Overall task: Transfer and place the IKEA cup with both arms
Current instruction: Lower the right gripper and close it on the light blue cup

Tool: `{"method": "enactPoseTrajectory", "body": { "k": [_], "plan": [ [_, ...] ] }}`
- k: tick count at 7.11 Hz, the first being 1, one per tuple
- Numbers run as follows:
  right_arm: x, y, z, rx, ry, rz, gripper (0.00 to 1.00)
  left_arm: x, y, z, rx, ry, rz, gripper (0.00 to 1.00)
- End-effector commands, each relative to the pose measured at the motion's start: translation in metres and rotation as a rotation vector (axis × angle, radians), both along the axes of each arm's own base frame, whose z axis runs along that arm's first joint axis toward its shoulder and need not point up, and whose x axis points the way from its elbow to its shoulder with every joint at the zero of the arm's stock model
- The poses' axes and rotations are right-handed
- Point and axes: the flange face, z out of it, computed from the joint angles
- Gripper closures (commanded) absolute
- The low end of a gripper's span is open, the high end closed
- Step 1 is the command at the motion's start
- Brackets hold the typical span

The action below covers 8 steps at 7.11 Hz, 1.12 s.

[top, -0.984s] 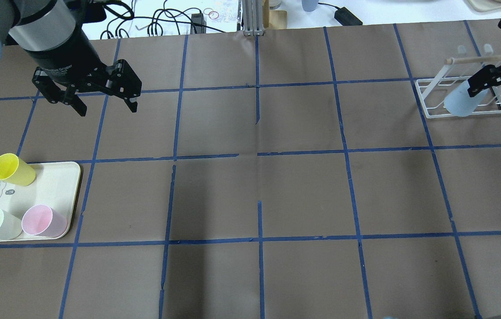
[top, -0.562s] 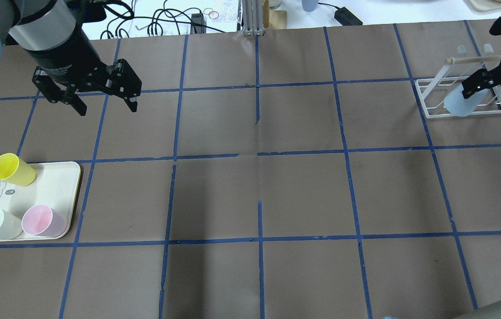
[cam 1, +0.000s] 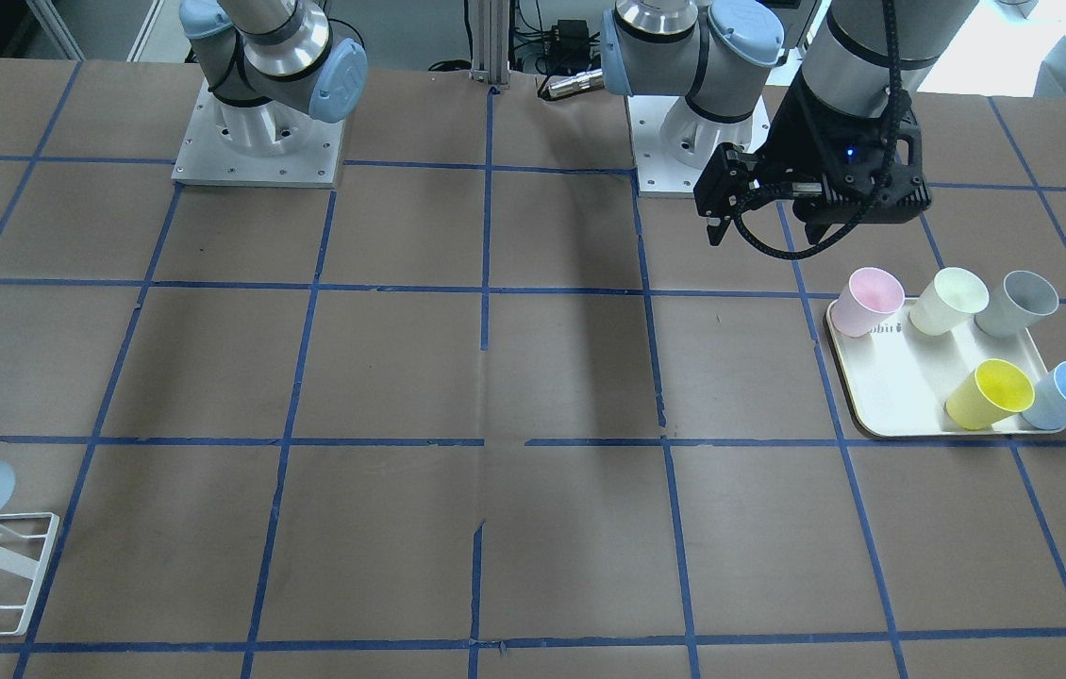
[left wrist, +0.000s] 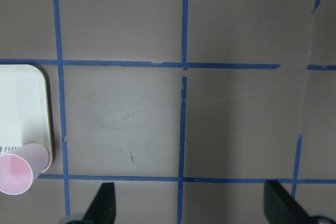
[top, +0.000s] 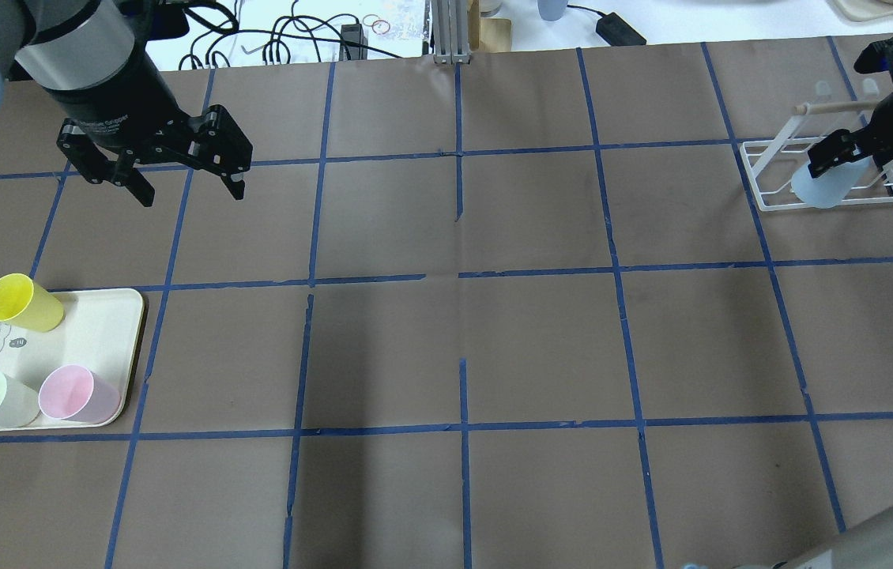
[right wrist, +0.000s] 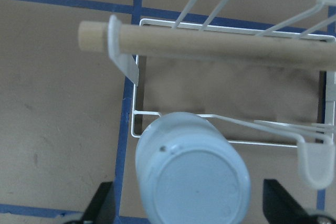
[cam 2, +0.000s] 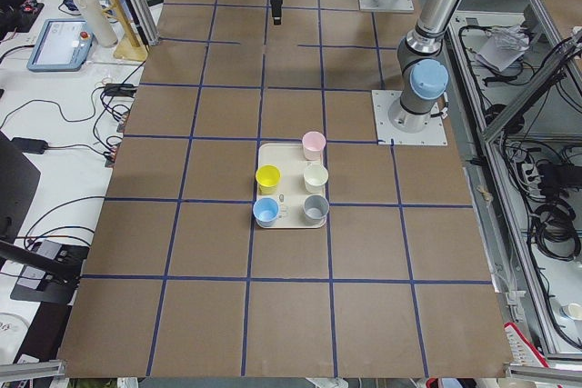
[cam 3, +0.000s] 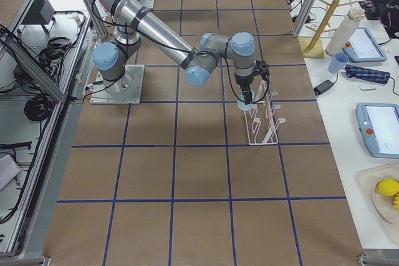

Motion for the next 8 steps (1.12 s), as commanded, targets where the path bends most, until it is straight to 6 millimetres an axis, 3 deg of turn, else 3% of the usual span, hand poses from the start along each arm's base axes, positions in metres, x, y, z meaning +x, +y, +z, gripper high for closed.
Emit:
{"method": "enactPoseTrajectory", "body": {
  "k": [1,3,5,7,8],
  "plan": [
    [-0.0001,-0.0024,-0.0025,-0.011,-0.004,0.004,0.00,0.0001,-0.0001,0.0002,-0.002,-0.001,0.002,0.00],
    [0.0000,-0.0026,-0.0034,-0.011,-0.006,0.004,0.04,0.0001,-0.0003,0.0009,-0.003,-0.001,0.002,0.00],
    [0.0000,-0.0025,-0.0036,-0.009,-0.007,0.004,0.22,0.0000,-0.0002,0.0002,-0.002,0.000,0.002,0.00],
    [0.0002,-0.0021,-0.0017,-0.012,-0.005,0.006,0.56,-0.0004,0.0002,0.0017,-0.005,0.003,0.003,0.00],
    [0.0000,-0.0020,0.0034,-0.019,0.002,0.005,0.79,-0.0036,0.0034,0.0029,-0.005,0.035,0.003,0.00]
  ]
}}
